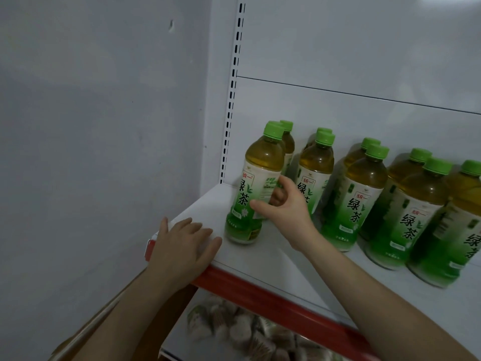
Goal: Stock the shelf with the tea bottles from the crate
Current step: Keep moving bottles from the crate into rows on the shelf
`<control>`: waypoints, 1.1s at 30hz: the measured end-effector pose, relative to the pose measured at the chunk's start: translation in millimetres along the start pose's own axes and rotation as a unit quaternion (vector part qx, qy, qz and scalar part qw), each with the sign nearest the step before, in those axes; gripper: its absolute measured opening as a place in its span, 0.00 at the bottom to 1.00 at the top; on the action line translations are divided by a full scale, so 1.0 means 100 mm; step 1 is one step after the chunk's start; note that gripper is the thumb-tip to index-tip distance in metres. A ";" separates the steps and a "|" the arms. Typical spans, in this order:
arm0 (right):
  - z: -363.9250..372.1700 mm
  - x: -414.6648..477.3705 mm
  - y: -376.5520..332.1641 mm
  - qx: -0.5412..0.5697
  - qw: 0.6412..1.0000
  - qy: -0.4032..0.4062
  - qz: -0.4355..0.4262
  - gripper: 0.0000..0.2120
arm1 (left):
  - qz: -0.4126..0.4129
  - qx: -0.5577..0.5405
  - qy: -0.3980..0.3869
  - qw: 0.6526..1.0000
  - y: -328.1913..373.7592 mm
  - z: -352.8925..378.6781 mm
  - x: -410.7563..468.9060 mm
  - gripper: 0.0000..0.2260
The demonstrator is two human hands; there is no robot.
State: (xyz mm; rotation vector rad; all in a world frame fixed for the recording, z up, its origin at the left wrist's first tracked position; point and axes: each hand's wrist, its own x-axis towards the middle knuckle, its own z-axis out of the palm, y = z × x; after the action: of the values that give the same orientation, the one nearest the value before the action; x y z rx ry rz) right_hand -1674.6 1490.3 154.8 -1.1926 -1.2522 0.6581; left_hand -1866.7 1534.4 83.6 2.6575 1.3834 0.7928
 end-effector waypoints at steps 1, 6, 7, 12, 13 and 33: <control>0.02 0.02 0.01 -0.007 1.000 -0.003 -0.001 0.26 | 0.004 0.003 -0.005 1.000 0.01 -0.02 0.00 0.34; 0.03 0.10 0.04 -0.034 0.999 -0.039 0.012 0.32 | 0.012 0.000 0.011 1.000 -0.01 0.03 0.00 0.29; 0.02 0.11 0.05 -0.037 0.998 -0.043 0.017 0.33 | 0.016 0.002 0.018 1.000 -0.02 0.05 0.00 0.27; 0.03 0.04 0.23 -0.094 0.994 -0.047 0.035 0.30 | 0.018 0.010 0.035 0.999 -0.03 0.10 0.01 0.22; 0.05 0.03 0.25 -0.091 0.994 -0.041 0.039 0.27 | 0.019 0.010 0.035 0.999 -0.03 0.10 0.01 0.21; 0.01 0.05 0.26 -0.096 0.993 -0.050 0.053 0.17 | 0.012 -0.035 0.048 0.998 -0.02 0.09 -0.01 0.25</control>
State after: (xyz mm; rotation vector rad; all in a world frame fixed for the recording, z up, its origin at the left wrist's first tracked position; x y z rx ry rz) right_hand -1668.6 1503.5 132.4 -1.4079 -1.3667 0.6948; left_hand -1864.5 1536.8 75.0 2.6186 1.3205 0.9655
